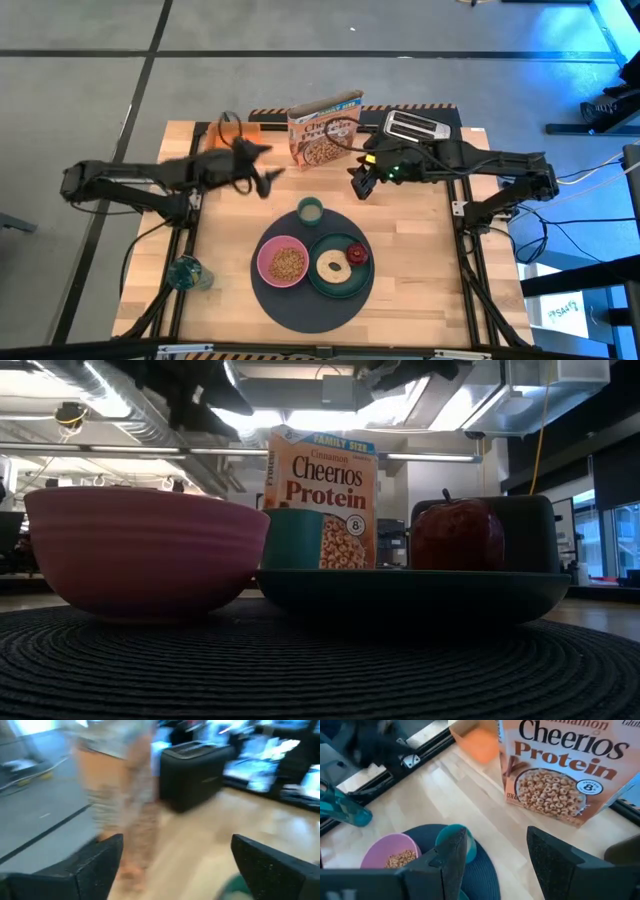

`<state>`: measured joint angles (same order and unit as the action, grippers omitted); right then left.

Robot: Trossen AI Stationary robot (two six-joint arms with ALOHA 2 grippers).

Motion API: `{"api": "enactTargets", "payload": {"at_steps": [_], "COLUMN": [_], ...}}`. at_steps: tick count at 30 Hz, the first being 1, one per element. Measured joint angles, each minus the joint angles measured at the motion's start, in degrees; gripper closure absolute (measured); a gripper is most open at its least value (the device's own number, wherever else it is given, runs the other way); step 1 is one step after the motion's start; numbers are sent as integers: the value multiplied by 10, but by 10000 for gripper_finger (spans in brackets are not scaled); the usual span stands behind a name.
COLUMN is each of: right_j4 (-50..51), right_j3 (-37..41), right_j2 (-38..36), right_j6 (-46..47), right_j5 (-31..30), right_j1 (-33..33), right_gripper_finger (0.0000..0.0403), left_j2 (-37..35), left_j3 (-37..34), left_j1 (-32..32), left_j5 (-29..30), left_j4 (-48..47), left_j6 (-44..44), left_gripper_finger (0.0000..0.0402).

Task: Arrange a breakfast setting
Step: Put the spoon on the table mat to the left of the pink bowl

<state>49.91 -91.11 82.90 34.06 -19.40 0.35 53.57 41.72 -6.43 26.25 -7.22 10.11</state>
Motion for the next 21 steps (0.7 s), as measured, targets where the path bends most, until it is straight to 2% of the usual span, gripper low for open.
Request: {"api": "enactTargets", "payload": {"at_steps": [5, 9, 12, 14, 17, 21], "right_j4": [-1, -4, 0, 6, 23, 37], "right_j3": [0, 0, 0, 0, 0, 0], "right_j2": [-8, -21, -38, -49, -67, -89], "right_j6": [1, -14, -26, -32, -46, -59], "right_j5": [4, 20, 56, 61, 42, 22], "right_j1": [0, -6, -16, -16, -16, -31], "right_gripper_finger": [205, 205, 205, 205, 205, 205], "left_j2": [0, 7, 6, 6, 3, 4], "left_j3": [108, 157, 195, 228, 291, 366], "left_j1": [-84, -153, -176, -177, -156, -92], "left_j5": [6, -63, -123, -172, -272, -446], "left_j4": [-173, -269, -347, -423, -521, -637], "left_j6": [21, 80, 148, 184, 190, 123], "left_gripper_finger": [89, 118, 127, 131, 140, 155]}}
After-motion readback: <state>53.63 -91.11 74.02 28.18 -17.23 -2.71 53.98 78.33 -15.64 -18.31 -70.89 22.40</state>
